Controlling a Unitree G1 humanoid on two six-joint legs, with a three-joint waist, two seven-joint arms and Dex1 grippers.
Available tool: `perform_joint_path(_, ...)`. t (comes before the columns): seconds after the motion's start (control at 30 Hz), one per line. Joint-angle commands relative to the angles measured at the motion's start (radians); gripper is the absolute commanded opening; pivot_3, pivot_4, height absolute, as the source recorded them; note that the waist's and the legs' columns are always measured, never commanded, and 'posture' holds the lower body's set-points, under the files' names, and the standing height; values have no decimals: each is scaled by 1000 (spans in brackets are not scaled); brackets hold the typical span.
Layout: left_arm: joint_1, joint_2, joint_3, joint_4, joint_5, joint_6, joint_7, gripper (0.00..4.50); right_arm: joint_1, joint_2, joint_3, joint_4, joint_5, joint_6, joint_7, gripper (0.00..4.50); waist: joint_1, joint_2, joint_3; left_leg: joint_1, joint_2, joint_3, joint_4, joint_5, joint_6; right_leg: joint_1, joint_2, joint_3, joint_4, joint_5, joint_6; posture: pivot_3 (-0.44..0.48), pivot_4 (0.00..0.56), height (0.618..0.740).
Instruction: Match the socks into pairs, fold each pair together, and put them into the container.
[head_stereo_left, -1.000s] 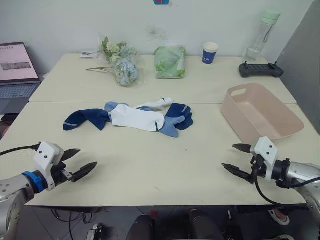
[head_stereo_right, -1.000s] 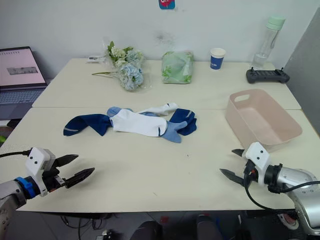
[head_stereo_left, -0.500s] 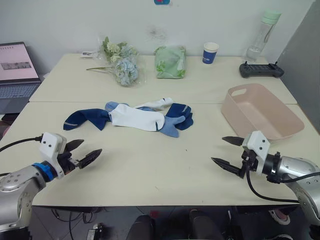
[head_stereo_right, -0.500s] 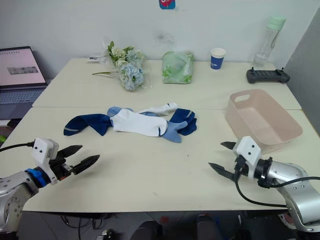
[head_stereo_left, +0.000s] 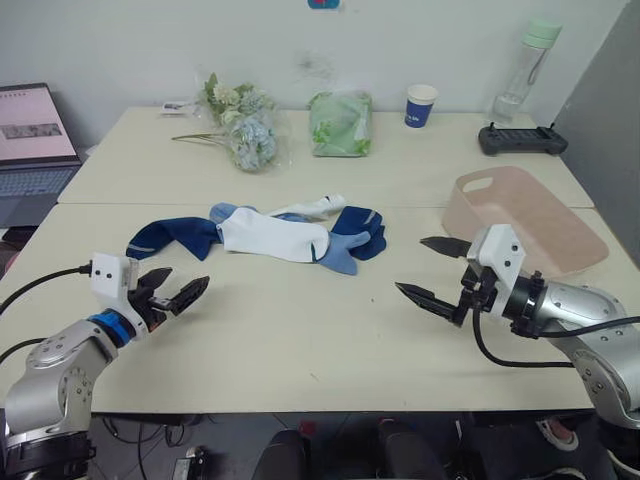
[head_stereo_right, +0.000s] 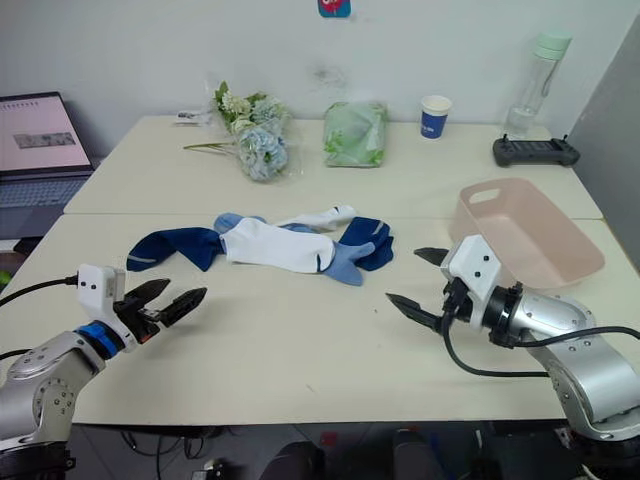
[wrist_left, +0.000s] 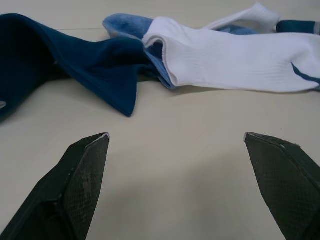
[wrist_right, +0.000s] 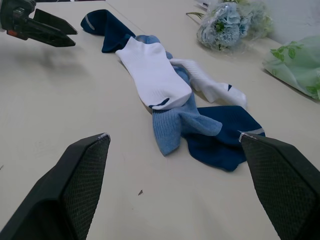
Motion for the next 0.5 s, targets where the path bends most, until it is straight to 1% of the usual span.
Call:
perform_joint_path(0.03,-8,39,-39,-53,58,-78,-24,4500,-23,1,5,-46,22,13,-12,4463,0,0,0,0,0,0,0,0,0,0,0,0,0,0,0,0,150,740)
perform_joint_path(0.1,-18,51,-83,-61,98,-123,-39,4500,-30,-1,16,-53,26,24,-16,4463,0,0,0,0,0,0,0,0,0,0,0,0,0,0,0,0,150,740)
perform_joint_path(0.3,-107,14,-225,-111,134,-118,-35,4500,-20,-11,26,-84,31,48,-28,4463,3,0,0,-1,-1,0,0,0,0,0,-1,0,0,0,0,0,150,740)
perform_joint_path(0.5,-159,0,-272,-114,136,-116,-46,4500,-1,-8,22,-116,30,63,-50,4463,-3,0,0,0,0,0,0,0,0,0,0,0,0,0,0,0,150,740)
